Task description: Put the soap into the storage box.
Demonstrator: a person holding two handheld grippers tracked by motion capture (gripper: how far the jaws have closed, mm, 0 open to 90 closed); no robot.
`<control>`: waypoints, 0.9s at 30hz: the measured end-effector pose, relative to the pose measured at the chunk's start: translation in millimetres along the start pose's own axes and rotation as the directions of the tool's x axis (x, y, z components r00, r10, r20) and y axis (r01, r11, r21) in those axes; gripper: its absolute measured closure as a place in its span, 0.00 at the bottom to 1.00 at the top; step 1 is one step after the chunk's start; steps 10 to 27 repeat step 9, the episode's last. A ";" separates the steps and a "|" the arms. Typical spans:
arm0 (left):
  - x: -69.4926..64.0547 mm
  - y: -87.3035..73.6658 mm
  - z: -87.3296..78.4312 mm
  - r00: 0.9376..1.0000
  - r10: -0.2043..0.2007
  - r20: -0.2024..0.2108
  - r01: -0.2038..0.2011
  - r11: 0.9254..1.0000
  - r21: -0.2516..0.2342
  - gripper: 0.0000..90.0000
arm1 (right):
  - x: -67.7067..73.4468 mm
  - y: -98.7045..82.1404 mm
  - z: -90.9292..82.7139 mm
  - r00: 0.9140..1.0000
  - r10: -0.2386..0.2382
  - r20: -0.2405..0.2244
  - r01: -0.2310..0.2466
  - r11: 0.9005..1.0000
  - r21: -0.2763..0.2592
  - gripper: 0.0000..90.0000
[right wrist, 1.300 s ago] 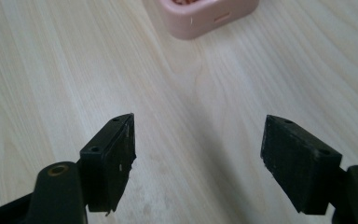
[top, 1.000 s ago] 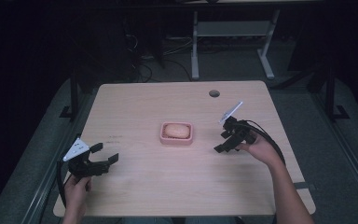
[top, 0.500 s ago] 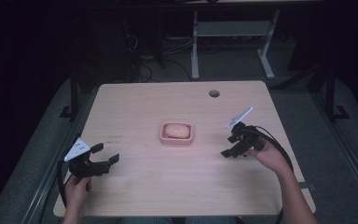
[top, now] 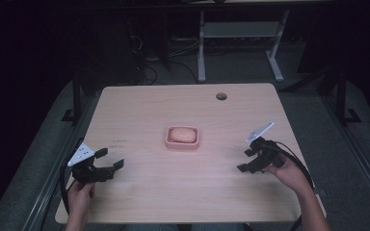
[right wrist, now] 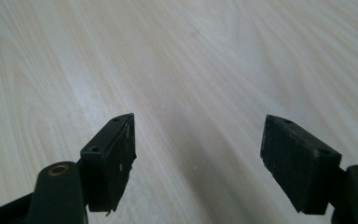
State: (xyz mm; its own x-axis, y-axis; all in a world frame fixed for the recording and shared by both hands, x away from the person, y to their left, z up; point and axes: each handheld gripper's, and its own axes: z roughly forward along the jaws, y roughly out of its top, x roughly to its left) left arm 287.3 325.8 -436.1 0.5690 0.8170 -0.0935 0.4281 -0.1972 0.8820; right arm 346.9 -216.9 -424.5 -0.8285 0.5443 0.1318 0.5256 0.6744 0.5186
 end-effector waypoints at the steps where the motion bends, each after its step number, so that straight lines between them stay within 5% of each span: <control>1: -0.1 0.0 0.1 1.000 0.005 0.002 -0.005 1.000 0.002 0.16 | 1.1 -2.9 -0.6 1.000 0.005 -0.001 -0.005 1.000 -0.003 0.29; 9: -3.0 -0.2 3.6 1.000 0.012 0.008 -0.012 1.000 0.003 0.16 | 12.3 -26.3 -4.0 1.000 0.020 0.013 -0.020 0.999 -0.042 0.29; 27: -3.0 -0.2 3.6 1.000 0.012 0.008 -0.012 1.000 0.003 0.16 | 12.3 -26.3 -4.0 1.000 0.020 0.013 -0.020 0.999 -0.042 0.29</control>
